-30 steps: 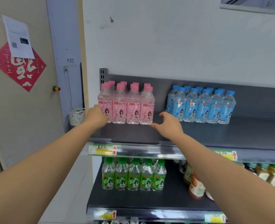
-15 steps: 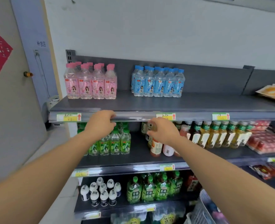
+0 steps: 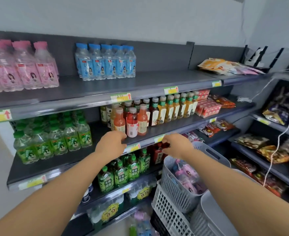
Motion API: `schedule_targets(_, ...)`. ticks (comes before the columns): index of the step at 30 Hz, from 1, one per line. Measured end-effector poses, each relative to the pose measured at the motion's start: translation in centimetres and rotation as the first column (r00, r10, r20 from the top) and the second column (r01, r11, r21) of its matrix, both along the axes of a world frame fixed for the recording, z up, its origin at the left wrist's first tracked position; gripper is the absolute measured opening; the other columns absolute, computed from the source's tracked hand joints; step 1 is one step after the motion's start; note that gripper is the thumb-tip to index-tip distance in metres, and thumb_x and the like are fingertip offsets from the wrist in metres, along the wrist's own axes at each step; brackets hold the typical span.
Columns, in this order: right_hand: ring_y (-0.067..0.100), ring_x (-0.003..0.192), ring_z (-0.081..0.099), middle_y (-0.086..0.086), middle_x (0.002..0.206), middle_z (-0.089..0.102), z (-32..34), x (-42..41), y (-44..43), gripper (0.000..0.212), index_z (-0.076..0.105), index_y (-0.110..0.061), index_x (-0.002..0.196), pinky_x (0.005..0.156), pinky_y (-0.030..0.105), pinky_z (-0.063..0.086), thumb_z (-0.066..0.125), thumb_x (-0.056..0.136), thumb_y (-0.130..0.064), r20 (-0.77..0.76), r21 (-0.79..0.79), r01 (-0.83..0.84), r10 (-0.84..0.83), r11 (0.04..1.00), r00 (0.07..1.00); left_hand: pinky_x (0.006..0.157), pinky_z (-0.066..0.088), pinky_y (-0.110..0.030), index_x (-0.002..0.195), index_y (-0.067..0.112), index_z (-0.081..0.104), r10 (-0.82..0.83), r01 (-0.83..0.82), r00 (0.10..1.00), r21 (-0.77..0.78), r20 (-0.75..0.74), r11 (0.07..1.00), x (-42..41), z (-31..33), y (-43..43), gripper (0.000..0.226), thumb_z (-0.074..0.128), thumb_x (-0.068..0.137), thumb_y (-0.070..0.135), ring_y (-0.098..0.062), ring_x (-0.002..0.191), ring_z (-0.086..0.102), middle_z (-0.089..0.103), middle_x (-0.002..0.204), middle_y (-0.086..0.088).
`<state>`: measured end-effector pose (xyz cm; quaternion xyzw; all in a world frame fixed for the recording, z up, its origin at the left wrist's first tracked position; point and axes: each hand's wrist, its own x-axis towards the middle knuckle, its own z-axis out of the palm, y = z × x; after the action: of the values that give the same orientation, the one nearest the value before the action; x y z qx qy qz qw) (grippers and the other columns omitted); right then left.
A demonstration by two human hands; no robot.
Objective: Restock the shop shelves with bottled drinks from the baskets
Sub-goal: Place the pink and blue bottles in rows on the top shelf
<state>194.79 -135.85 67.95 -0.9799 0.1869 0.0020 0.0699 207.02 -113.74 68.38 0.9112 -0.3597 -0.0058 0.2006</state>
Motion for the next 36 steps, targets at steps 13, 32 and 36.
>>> schedule_targets(13,0.025,0.118,0.052,0.003,0.127,0.057,-6.3,-9.4,-11.9,0.039,0.058,-0.025,0.124,0.095,0.038,0.047,0.061,0.086,-0.035,-0.132,0.073,0.255,-0.244,0.964,0.961,0.09,0.05,-0.039,0.119,0.015,0.062,-0.224,0.234,0.965,0.06,-0.136,0.97,-6.8,-6.7,-16.0,0.032,0.063,0.089,0.024,-0.024,0.108,0.059,0.062,0.121,-0.006)
schedule_targets(32,0.028,0.109,0.058,0.006,0.12,0.061,-20.7,-7.9,-22.9,0.033,0.057,-0.018,0.122,0.087,0.039,0.053,0.054,0.089,-0.023,-0.355,0.196,0.342,-0.258,0.919,0.898,0.089,0.047,-0.037,0.124,0.008,0.055,-0.182,0.361,0.884,0.384,-0.43,0.85,-7.6,-21.4,-30.8,0.038,0.059,0.091,0.025,-0.027,0.108,0.055,0.058,0.12,-0.01)
schedule_targets(36,0.029,0.111,0.056,0.009,0.124,0.058,-23.7,-5.9,-23.6,0.04,0.053,-0.015,0.126,0.088,0.041,0.053,0.057,0.09,-0.031,-0.387,0.222,0.388,-0.284,0.895,0.877,0.075,0.044,-0.033,0.135,0.006,0.039,-0.1,0.349,0.862,0.439,-0.496,0.828,-7.3,-24.2,-32.2,0.056,0.064,0.087,0.022,-0.028,0.106,0.054,0.048,0.121,-0.013)
